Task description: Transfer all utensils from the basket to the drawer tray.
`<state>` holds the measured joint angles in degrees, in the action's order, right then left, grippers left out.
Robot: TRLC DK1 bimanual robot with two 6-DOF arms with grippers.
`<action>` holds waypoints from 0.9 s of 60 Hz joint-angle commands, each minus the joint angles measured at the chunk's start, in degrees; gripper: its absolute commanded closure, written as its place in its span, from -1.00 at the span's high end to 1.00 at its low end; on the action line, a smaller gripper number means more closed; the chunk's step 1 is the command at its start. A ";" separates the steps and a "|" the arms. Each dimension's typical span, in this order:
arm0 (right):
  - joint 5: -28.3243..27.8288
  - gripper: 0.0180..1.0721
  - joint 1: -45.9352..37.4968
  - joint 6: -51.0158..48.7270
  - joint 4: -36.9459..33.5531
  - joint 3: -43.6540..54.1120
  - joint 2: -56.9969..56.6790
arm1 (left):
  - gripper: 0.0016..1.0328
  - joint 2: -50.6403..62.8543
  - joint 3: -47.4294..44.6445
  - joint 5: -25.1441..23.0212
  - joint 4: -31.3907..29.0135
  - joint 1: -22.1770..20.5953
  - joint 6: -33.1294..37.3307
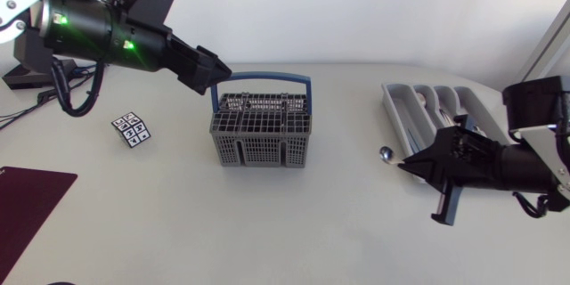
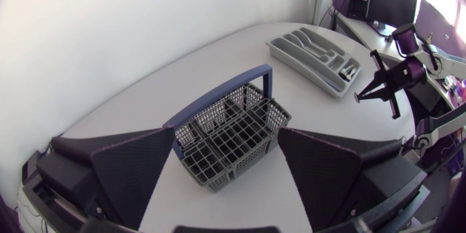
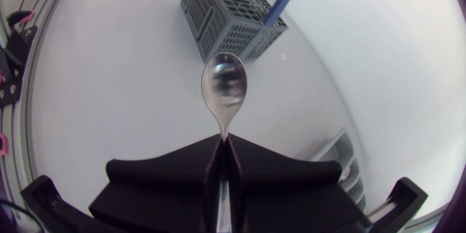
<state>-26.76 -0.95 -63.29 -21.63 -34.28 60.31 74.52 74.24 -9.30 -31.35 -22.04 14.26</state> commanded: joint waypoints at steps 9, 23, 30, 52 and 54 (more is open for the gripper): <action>-4.35 -0.88 -14.96 -19.33 -7.38 -3.42 8.24 | 0.92 -1.57 -3.66 1.13 0.50 2.00 1.73; -4.00 -0.88 -24.80 -31.72 -9.66 -9.57 18.35 | 0.92 -5.09 -9.55 6.31 7.36 2.44 1.65; -3.29 -0.88 -28.14 -35.59 -9.75 -13.27 23.18 | 0.92 -7.28 -11.66 7.19 9.21 3.23 1.65; 1.45 -0.88 -35.35 -42.36 -8.08 -24.43 38.12 | 0.92 -12.56 -16.23 9.12 12.28 3.67 1.73; 1.98 -0.88 -35.70 -42.53 -7.29 -24.96 39.18 | 0.92 -12.82 -16.84 9.21 12.72 3.67 1.73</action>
<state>-25.45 -35.55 -103.00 -29.63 -57.25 96.36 62.81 60.23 -0.73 -19.70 -18.74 15.27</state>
